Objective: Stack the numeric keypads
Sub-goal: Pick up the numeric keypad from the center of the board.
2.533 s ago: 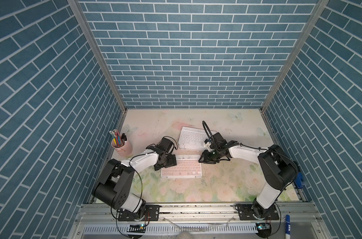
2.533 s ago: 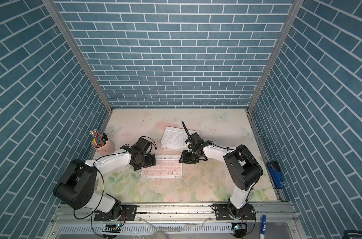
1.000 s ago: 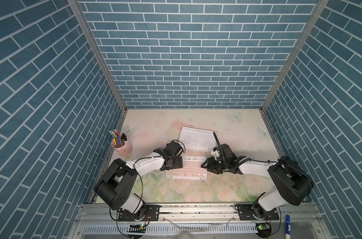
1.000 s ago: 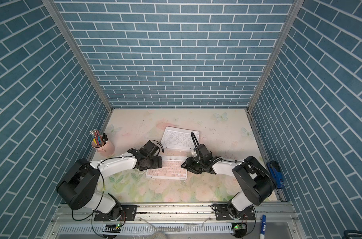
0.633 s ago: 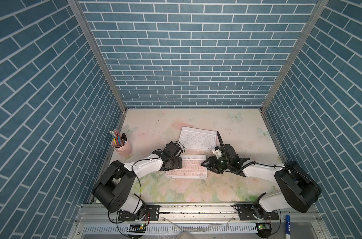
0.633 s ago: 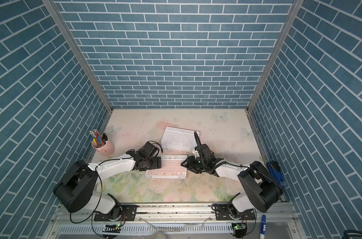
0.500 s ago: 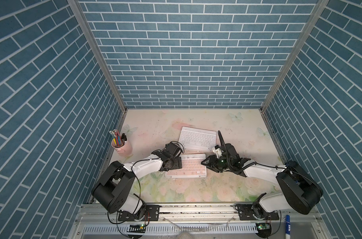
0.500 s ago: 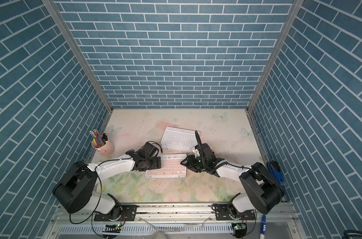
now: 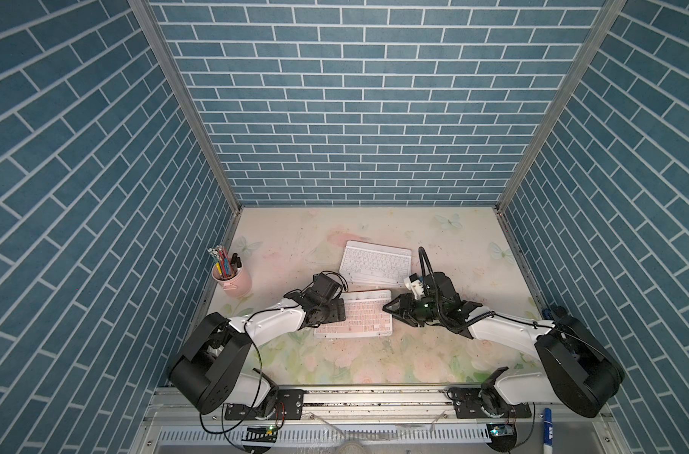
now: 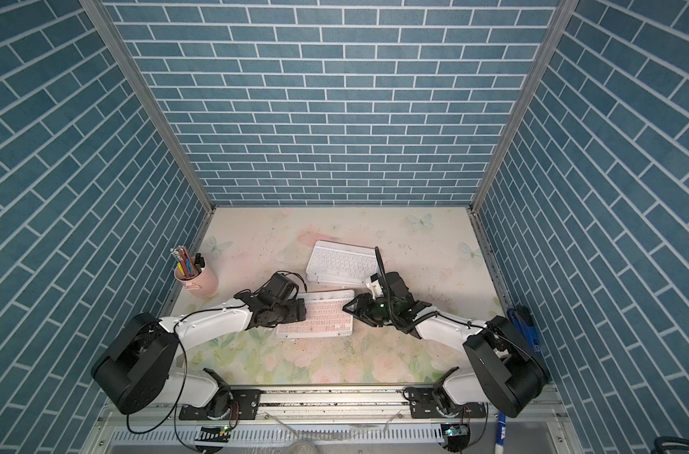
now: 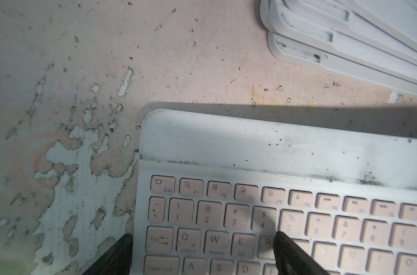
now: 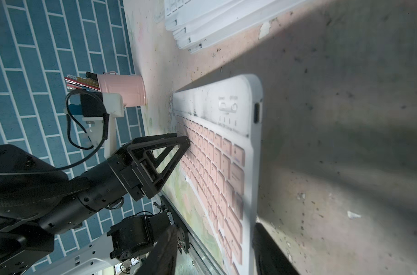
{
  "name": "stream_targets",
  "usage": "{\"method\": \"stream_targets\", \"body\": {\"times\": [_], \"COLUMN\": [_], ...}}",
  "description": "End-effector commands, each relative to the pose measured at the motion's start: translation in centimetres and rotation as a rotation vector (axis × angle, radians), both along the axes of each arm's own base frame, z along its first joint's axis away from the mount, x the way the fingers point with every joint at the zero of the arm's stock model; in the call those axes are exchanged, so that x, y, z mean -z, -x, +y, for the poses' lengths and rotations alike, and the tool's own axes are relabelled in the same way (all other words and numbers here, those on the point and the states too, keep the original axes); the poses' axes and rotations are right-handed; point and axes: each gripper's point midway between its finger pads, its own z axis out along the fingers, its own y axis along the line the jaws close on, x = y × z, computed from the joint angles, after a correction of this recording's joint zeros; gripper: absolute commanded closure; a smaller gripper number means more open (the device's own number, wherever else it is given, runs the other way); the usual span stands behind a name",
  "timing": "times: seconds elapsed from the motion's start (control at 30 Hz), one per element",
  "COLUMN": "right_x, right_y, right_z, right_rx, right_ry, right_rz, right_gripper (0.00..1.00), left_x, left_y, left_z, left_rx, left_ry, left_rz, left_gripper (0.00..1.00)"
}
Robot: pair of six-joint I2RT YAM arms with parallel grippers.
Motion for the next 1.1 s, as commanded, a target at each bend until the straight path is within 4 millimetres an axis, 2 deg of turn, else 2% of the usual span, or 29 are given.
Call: {"method": "stream_targets", "body": {"times": [0.0, 0.63, 0.93, 1.07], "right_x": [-6.3, -7.2, -9.0, -8.2], "right_y": [2.7, 3.6, 4.0, 4.0], "right_z": [3.2, 3.1, 3.6, 3.7], "right_rx": [-0.206, -0.24, -0.276, -0.279], "right_ry": [-0.244, -0.266, -0.303, -0.276], "right_rz": [-0.077, -0.085, -0.113, -0.1], "right_gripper": [0.49, 0.49, 0.49, 0.5], "left_x": [0.3, -2.4, -3.2, -3.8], "left_y": [3.9, 4.0, 4.3, 4.4], "left_z": [-5.9, -7.5, -8.0, -8.3], "left_rx": [0.168, 0.244, 0.274, 0.292], "left_ry": [0.283, 0.414, 0.453, 0.476], "left_rz": [0.156, 0.071, 0.06, 0.049], "left_gripper": [0.09, 0.07, 0.07, 0.07]}}
